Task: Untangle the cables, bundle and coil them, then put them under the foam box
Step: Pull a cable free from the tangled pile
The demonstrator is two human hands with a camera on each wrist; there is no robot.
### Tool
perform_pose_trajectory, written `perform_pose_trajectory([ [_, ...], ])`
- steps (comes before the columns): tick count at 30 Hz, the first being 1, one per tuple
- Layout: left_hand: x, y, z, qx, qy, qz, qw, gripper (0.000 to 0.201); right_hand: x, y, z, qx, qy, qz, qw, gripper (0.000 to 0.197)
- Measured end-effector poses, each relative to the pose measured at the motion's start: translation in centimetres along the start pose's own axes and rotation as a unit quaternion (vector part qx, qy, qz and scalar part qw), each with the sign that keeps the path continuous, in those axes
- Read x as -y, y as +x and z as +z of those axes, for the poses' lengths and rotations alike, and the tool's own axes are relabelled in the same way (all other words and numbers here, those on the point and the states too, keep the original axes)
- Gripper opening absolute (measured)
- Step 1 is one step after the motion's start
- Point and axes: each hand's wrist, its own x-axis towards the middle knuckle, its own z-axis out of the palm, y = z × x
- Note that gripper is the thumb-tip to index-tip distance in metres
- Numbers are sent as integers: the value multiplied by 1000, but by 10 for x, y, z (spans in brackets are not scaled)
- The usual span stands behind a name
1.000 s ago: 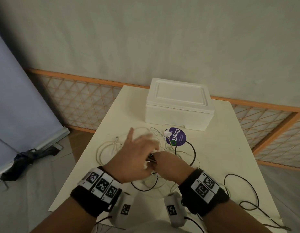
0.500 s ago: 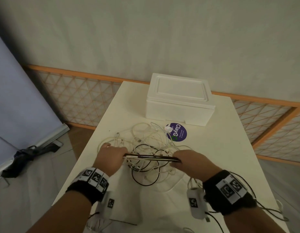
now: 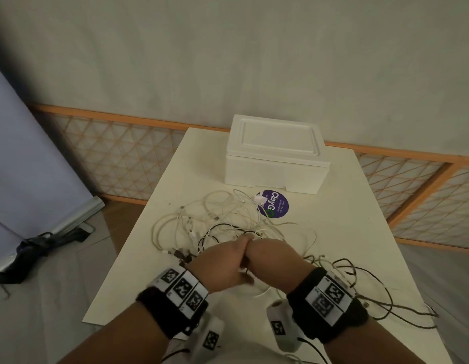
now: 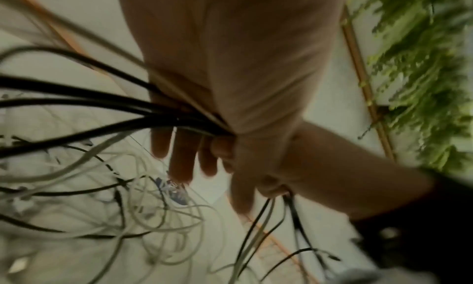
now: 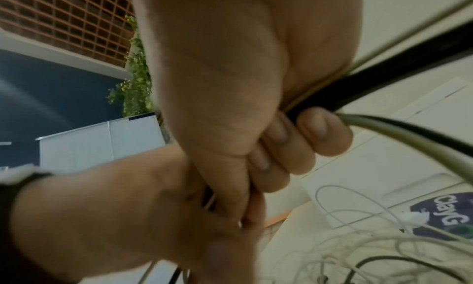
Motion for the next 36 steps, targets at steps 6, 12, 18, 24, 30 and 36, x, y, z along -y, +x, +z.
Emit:
perform_pose_trajectory([
  [6, 16, -8, -20, -67, 169, -29, 983, 42, -17, -21, 12, -45, 88, 35, 994, 23],
  [12, 70, -32, -58, -119, 133, -103, 979, 54, -93, -65, 55, -8, 74, 204, 976, 22],
  [18, 74, -29, -56, -121, 121, -121, 978, 49, -136, -93, 63, 1, 26, 261, 965, 15],
  [24, 58, -26, -53, -122, 113, -131, 977, 43, -179, -123, 64, 41, 66, 308, 948, 19],
  [30, 48, -20, -70, -174, 21, -126, 976, 44, -194, -136, 48, -9, 170, 317, 933, 29],
  [36, 28, -12, -59, -160, 19, -126, 979, 32, -181, -112, 37, -4, 233, 223, 947, 43],
])
